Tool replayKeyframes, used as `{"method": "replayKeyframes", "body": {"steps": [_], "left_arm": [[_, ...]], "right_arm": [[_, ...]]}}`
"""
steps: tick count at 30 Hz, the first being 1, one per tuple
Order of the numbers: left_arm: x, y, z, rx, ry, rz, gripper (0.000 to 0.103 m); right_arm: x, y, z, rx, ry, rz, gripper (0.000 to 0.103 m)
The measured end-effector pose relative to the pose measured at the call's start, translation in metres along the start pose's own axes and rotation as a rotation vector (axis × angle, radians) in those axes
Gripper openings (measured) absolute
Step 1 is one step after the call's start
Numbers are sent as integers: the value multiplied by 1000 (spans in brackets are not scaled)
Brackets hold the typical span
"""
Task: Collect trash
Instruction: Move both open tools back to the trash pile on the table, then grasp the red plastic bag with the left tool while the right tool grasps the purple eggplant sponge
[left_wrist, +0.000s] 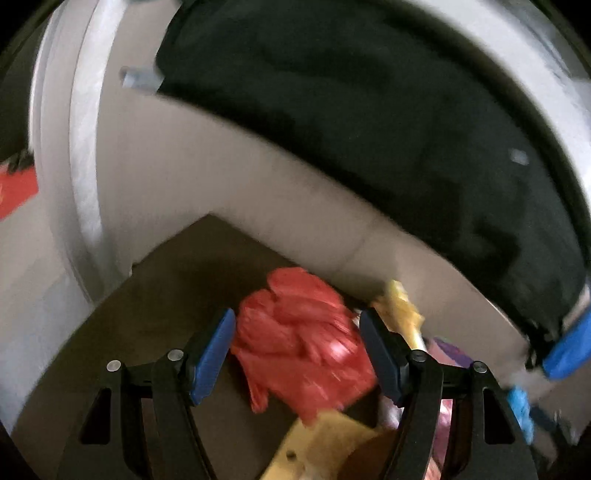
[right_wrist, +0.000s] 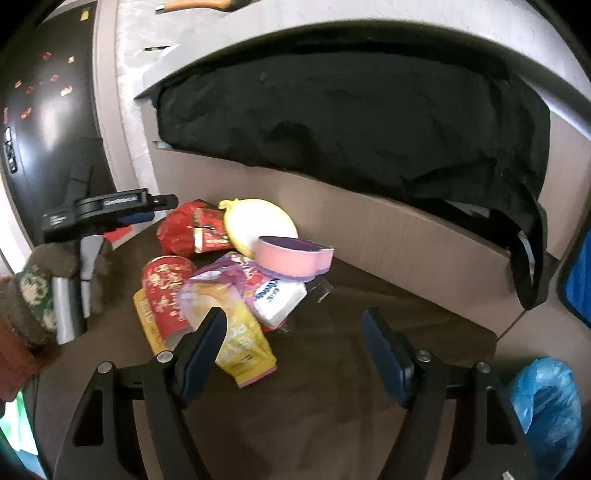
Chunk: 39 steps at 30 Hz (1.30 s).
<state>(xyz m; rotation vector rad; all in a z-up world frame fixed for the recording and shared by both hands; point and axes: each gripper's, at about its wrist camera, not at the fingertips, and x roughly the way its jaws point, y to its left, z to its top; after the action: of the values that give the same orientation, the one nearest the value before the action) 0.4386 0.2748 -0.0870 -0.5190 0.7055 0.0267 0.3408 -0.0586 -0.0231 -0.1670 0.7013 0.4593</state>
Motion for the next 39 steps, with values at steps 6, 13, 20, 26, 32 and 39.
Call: {"method": "replayKeyframes", "body": {"steps": [6, 13, 20, 26, 32, 39], "left_arm": [[16, -11, -10, 38, 64, -59, 70], [-1, -42, -43, 198, 171, -144, 68], [-27, -42, -63, 220, 177, -172, 64], [-52, -36, -66, 208, 137, -192, 64], [-67, -23, -56, 175, 76, -185, 65], [-37, 1, -31, 57, 43, -123, 68]], "right_arm": [[20, -17, 16, 68, -1, 24, 72], [57, -20, 50, 114, -11, 38, 73], [116, -20, 58, 133, 76, -12, 73], [131, -30, 40, 192, 166, 43, 64], [96, -37, 26, 121, 141, -7, 63], [58, -55, 4, 149, 137, -55, 63]]}}
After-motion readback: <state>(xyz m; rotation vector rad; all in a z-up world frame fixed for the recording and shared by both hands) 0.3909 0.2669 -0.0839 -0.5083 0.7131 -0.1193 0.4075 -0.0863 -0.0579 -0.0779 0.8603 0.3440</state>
